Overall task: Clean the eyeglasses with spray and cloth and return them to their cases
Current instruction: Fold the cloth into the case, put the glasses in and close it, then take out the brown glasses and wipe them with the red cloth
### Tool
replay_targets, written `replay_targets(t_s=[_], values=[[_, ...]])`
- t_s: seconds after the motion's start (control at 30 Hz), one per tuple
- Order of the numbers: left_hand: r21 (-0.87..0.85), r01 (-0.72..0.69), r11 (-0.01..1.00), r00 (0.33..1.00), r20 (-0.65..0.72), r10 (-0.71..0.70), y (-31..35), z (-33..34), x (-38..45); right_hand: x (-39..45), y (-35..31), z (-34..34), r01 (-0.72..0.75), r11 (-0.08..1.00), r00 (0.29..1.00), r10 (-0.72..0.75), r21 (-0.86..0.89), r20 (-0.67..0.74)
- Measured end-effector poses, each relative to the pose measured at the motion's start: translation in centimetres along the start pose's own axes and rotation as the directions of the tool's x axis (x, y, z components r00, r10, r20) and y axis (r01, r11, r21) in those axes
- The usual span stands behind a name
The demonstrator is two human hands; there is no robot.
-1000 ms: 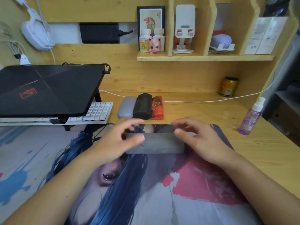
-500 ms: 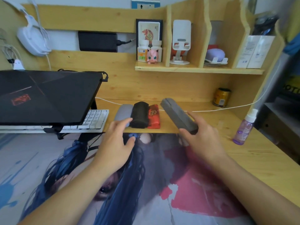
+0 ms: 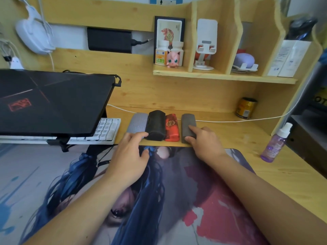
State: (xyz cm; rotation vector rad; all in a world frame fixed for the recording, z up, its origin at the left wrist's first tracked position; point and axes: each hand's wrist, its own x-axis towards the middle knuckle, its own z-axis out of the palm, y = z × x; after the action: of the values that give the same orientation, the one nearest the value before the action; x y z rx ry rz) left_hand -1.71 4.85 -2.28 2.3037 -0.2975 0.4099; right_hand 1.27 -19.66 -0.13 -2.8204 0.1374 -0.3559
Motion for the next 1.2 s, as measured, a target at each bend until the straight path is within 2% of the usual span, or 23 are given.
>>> replay_targets(t_s=[0.53, 0.6, 0.63, 0.73, 0.8, 0.93, 1.0, 1.1, 1.2], values=[[0.006, 0.033, 0.999, 0.998, 0.055, -0.033, -0.3, -0.2, 0.3, 1.0, 1.6, -0.5, 0.014, 0.985, 1.0, -0.017, 0.172, 0.017], [-0.001, 0.041, 0.999, 0.997, 0.062, -0.041, -0.3, -0.2, 0.3, 1.2, 0.9, -0.8, -0.008, 0.995, 0.999, 0.003, 0.1, 0.047], [0.0, 0.043, 0.999, 0.997, 0.064, -0.043, -0.3, -0.2, 0.2, 1.2, 0.2, -1.1, 0.026, 0.999, 0.999, -0.028, 0.046, 0.044], [0.002, 0.043, 0.999, 0.997, 0.064, -0.043, -0.2, -0.2, 0.3, 1.8, -2.7, -1.6, 0.273, 0.959, 0.962, -0.271, -0.076, 0.04], [-0.015, 0.052, 0.999, 0.997, 0.063, -0.051, -0.4, -0.2, 0.3, 2.7, -4.1, -1.0, 0.352, 0.915, 0.935, -0.335, -0.2, 0.115], [-0.047, 0.054, 0.997, 0.997, 0.048, -0.052, -0.8, -0.2, 0.4, 4.7, -4.4, -0.4, 0.333, 0.88, 0.935, -0.26, -0.339, 0.242], [-0.051, 0.054, 0.997, 0.998, 0.044, -0.052, -1.0, 0.0, 0.5, 5.2, -4.2, -0.7, 0.37, 0.833, 0.923, -0.278, -0.411, 0.267], [-0.036, 0.05, 0.998, 0.998, 0.045, -0.048, -1.1, 0.2, 0.5, 5.2, -4.5, -1.1, 0.4, 0.788, 0.914, -0.303, -0.467, 0.27], [-0.032, 0.047, 0.998, 0.998, 0.05, -0.045, -1.2, 0.3, 0.5, 4.1, -5.5, -0.2, 0.323, 0.832, 0.944, -0.247, -0.45, 0.219]])
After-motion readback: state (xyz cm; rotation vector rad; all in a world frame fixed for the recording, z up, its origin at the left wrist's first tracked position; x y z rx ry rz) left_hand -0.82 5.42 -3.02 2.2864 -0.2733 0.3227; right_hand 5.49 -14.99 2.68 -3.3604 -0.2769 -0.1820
